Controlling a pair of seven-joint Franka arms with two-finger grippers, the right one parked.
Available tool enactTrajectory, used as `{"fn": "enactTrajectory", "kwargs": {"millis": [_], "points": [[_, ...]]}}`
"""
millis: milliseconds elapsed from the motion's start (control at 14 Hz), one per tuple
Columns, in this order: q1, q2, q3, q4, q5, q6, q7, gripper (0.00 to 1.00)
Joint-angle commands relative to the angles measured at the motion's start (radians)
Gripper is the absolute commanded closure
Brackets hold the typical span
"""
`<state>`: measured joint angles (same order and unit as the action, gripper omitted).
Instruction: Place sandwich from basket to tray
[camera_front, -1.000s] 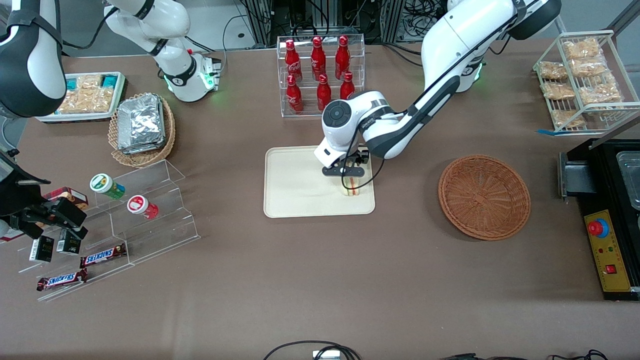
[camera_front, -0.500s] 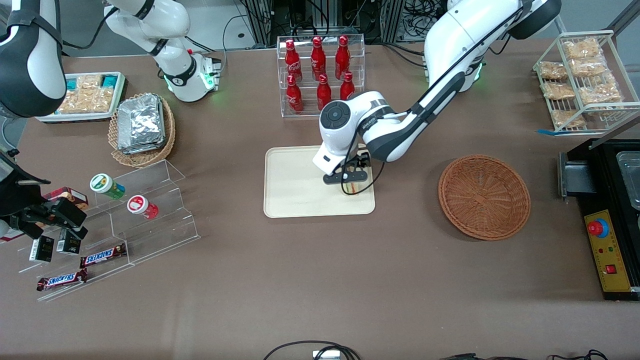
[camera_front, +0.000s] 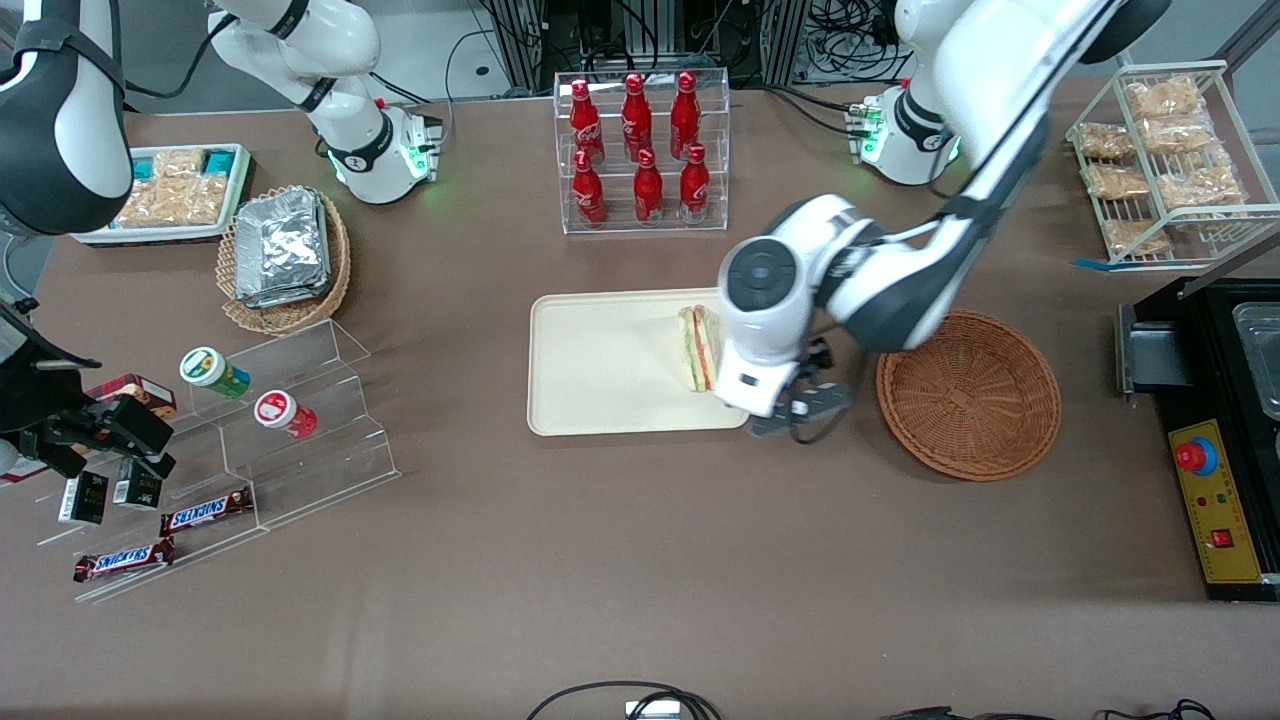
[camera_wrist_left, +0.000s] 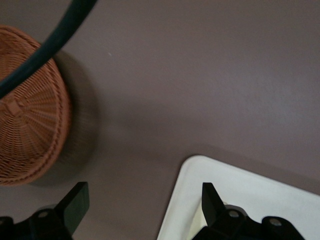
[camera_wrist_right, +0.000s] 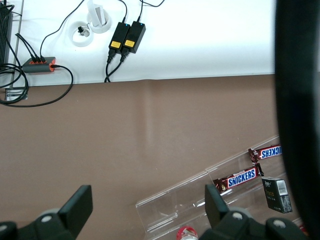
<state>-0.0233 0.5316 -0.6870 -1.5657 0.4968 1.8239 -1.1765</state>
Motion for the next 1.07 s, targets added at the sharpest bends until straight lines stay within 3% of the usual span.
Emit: {"fn": "enactTrajectory", "kwargs": {"millis": [0,429,643,1000], "points": [[0.061,-0.058,-0.011,-0.011,-0.05,-0.029,0.024,0.01],[0.2,-0.166,0.003,-0.002,-0.184,-0.13,0.317,0.01],[0.175,-0.284,0.174,-0.017,-0.325,-0.164,0.542,0.01],[0.148,-0.418,0.371,-0.019,-0.42,-0.311,0.865,0.01]]}}
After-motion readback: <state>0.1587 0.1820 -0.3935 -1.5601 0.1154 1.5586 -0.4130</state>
